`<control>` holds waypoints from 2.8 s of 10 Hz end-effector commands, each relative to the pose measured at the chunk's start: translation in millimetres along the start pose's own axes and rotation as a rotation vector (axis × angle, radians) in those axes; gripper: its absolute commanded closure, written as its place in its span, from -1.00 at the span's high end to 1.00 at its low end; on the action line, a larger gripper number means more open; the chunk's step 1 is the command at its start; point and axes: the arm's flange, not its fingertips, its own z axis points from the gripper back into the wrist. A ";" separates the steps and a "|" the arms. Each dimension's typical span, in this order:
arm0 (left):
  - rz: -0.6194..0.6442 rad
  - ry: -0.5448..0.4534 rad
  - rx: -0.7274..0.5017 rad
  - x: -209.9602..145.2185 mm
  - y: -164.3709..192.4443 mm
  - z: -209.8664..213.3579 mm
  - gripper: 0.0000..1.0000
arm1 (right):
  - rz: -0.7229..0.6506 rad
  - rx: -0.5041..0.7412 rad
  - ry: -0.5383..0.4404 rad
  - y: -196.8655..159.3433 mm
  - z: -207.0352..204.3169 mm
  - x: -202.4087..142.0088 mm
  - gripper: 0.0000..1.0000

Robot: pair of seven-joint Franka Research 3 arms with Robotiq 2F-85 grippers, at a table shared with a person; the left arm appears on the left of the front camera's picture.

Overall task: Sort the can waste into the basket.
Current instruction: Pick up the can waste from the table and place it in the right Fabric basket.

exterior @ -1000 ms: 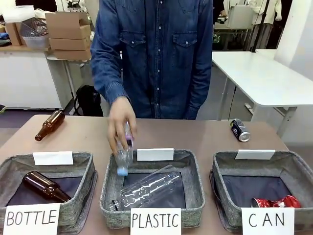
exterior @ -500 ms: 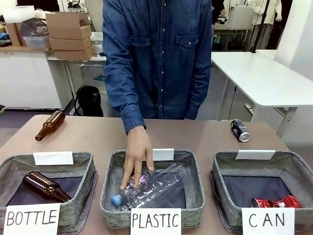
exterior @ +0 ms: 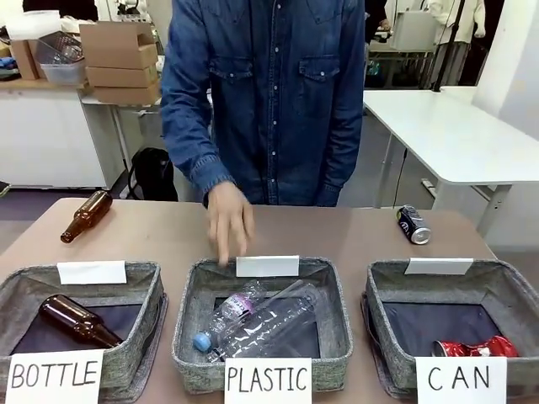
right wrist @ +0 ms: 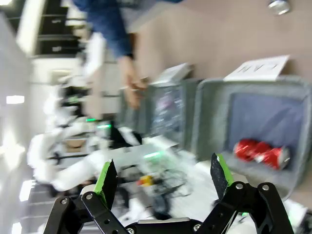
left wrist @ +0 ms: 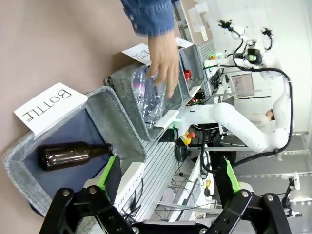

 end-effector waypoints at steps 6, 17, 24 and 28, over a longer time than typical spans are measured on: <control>0.006 0.001 0.008 -2.6 -2.1 0.4 1.00 | 0.241 -0.769 0.034 -5.9 -172.9 121.8 1.00; 0.006 0.001 0.008 -2.6 -2.1 0.4 1.00 | 0.303 -0.899 -0.008 -112.0 -289.5 267.3 1.00; 0.006 0.001 0.008 -2.6 -2.1 0.4 1.00 | 0.255 -0.850 0.121 -156.9 -321.4 277.7 1.00; 0.006 0.001 0.008 -2.6 -2.1 0.4 1.00 | 0.259 -0.873 0.146 -157.3 -326.5 274.8 -0.19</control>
